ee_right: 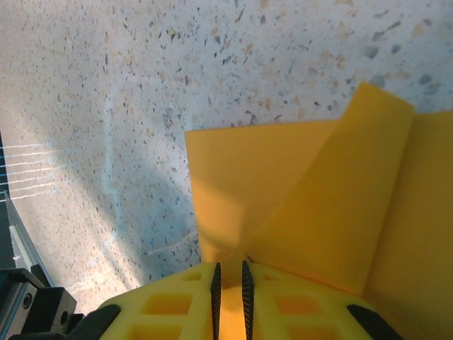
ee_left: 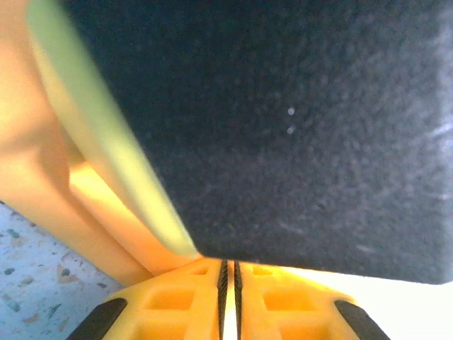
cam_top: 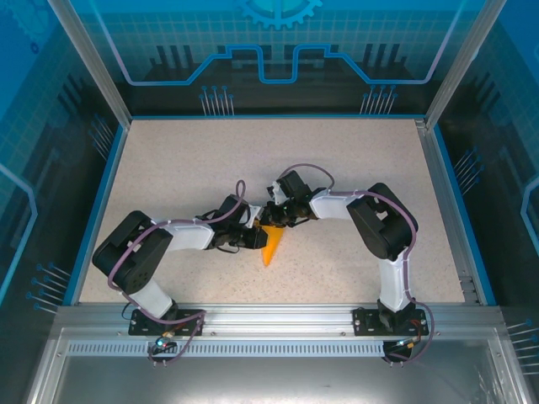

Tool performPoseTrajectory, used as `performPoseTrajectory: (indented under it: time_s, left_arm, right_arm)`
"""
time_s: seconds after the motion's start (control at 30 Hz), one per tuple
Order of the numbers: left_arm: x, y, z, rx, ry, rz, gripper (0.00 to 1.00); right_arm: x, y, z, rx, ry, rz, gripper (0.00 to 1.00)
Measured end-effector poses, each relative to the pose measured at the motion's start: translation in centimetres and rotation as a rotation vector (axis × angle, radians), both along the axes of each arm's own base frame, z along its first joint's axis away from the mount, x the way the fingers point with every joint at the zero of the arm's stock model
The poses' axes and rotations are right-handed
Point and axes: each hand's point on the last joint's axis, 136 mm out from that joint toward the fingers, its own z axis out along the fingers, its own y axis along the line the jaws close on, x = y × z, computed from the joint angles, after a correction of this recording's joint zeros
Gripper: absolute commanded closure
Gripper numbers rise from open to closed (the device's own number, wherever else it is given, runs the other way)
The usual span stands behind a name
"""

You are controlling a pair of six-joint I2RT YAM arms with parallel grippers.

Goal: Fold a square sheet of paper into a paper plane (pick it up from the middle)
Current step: Fourth fold the wing at the center of the table.

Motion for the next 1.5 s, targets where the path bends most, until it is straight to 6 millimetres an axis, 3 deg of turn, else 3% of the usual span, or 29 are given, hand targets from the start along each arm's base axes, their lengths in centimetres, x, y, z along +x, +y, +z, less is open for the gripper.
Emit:
performPoseTrajectory:
  time_s: [0.13, 0.47, 0.97, 1.23, 1.5]
  left_arm:
    - [-0.1, 0.1, -0.1, 0.005, -0.004, 0.0, 0.86]
    - [-0.1, 0.1, -0.2, 0.008, -0.019, -0.003, 0.88]
    - [-0.7, 0.4, 0.1, 0.006, -0.022, -0.005, 0.88]
    - [-0.8, 0.5, -0.1, 0.007, -0.018, -0.005, 0.88]
    - [-0.9, 0.5, -0.1, 0.005, -0.014, -0.005, 0.88]
  right_arm:
    - [-0.2, -0.2, 0.3, 0.007, 0.003, -0.006, 0.81]
    - [-0.1, -1.7, 3.5, 0.054, -0.038, -0.036, 0.85]
    - [-1.3, -1.9, 2.0, 0.043, 0.028, -0.043, 0.91]
    - [-3.5, -3.5, -0.2, 0.007, 0.095, -0.072, 0.93]
    - [-4.8, -2.9, -0.6, 0.046, 0.108, -0.097, 0.93]
